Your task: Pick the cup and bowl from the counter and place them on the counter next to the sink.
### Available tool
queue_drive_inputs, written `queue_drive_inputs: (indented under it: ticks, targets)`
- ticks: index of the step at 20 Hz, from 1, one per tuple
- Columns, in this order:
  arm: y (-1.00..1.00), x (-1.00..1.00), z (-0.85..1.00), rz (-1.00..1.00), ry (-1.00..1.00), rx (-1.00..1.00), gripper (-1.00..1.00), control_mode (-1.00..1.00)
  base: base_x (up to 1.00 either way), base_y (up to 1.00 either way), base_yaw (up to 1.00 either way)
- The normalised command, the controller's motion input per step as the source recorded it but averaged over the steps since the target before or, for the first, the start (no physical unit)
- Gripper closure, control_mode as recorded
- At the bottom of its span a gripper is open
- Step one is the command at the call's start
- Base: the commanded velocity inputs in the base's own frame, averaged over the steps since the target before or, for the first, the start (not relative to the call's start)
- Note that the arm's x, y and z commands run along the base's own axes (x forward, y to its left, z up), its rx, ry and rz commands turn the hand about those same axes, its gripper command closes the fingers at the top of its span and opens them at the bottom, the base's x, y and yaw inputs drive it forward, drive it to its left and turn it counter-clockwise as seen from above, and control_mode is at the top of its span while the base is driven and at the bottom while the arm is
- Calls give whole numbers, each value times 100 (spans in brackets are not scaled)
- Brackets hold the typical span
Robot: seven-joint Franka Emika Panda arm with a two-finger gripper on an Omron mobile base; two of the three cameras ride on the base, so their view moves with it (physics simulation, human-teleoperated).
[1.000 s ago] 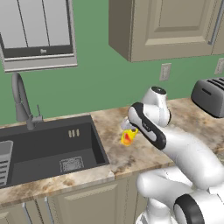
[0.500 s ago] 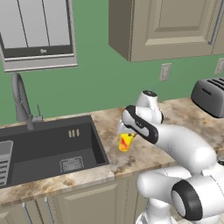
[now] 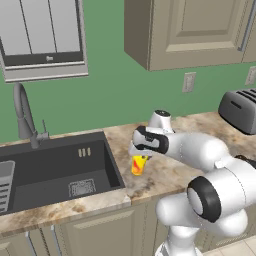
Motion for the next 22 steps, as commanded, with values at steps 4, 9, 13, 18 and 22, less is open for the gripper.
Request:
queue_drive_inputs:
  ticks: [4,9,13,18,22]
  targets:
    - [0,41,-31,-6,3,0,100,-100,0,0,0]
    - [0,20,-34,-5,1,0,100,-100,0,0,0]
    - [3,1,-34,-4,0,0,100,-100,0,0,0]
    - [4,0,-13,-2,1,0,100,-100,0,0,0]
    - [0,0,0,0,0,0,-100,-100,0,0,0]
